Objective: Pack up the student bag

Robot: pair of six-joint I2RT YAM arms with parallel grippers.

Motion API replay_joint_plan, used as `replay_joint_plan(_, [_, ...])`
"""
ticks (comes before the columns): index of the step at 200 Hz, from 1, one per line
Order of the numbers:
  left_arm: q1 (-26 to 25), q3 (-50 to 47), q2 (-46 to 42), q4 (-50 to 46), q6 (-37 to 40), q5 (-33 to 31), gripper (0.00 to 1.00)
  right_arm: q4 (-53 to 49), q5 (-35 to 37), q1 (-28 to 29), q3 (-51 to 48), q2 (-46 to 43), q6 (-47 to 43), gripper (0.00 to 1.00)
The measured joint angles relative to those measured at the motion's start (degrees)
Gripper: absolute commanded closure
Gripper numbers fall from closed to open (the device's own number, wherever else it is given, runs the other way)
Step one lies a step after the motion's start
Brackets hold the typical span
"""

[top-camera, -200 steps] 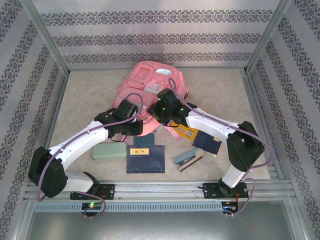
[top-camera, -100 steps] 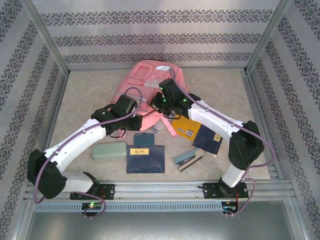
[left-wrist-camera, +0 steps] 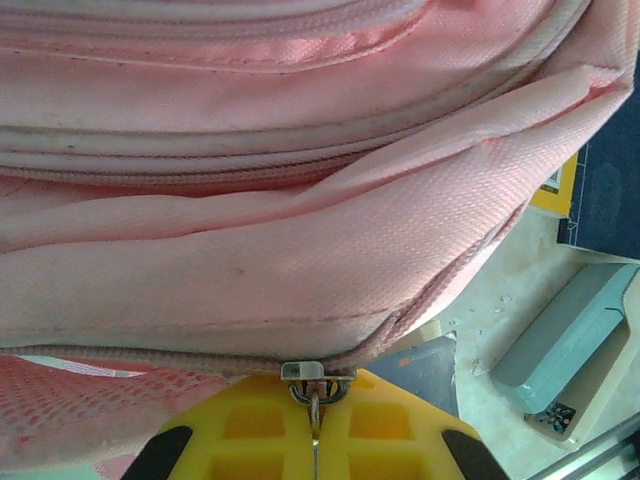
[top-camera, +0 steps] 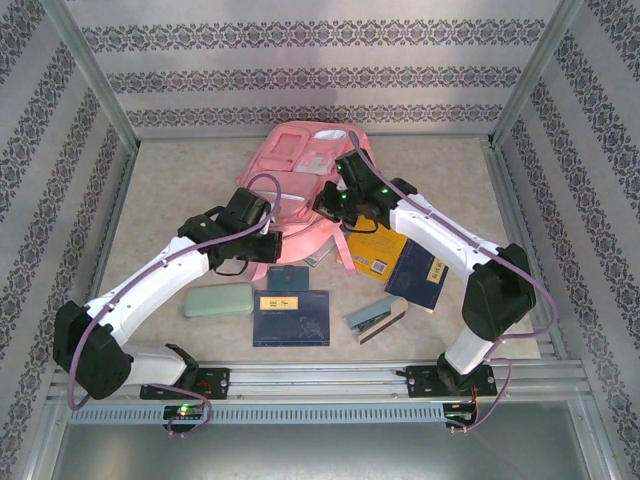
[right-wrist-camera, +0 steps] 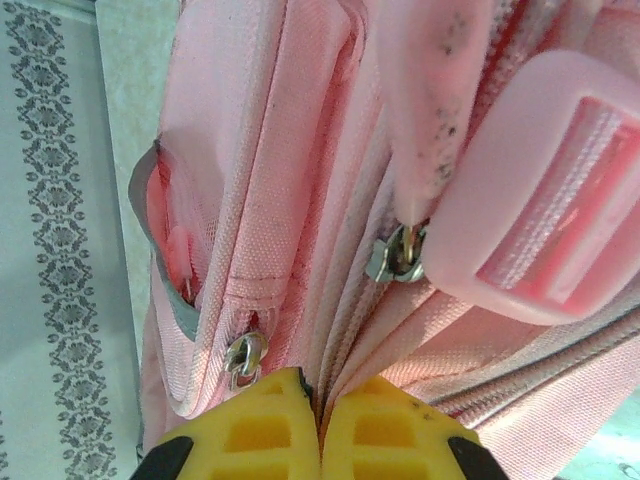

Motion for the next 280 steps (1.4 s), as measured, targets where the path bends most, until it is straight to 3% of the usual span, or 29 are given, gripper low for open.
replay_joint_plan(67, [1.16, -0.55, -1.14, -0.13, 0.15, 2.43, 1.0, -2.62, -6.05, -4.5, 0.94, -0.2, -5.55, 1.0])
replay_joint_plan(146, [0.7, 0.98, -8.85, -3.04, -1.05, 3.54, 1.0, -10.32, -9.99, -4.37, 14.19, 3.69, -12.61, 1.0])
replay_joint_plan(157, [0.07, 1.42, -9.25, -3.39, -1.64, 3.5, 1.0, -11.06, -10.1, -4.13, 15.93, 4.87, -12.98, 0.92])
replay_joint_plan(180, [-2.93, 1.68, -8.96, -3.41, -3.13, 3.34, 1.0, -12.57, -9.51, -4.11, 18.12, 6.99, -13.99, 0.6])
replay_joint_plan(197, [-5.4, 1.73, -7.76, -3.43, -4.04, 3.41, 1.0, -13.44, -6.51, -4.2, 18.47, 7.76, -14.08, 0.47])
replay_joint_plan(218, [-6.93, 1.73, -5.4, -3.34, -5.51, 4.15, 1.0, -14.58, -1.84, -4.44, 18.58, 7.65, -13.84, 0.46])
replay_joint_plan(241, [-7.19, 1.7, -3.06, -2.97, -6.62, 4.98, 1.0, -16.79, 2.27, -4.72, 18.23, 5.75, -12.24, 0.52])
replay_joint_plan(280, [-7.23, 1.7, -1.4, -1.05, -7.65, 5.2, 1.0, -17.31, 3.67, -4.76, 9.2, -4.94, -5.57, 0.55])
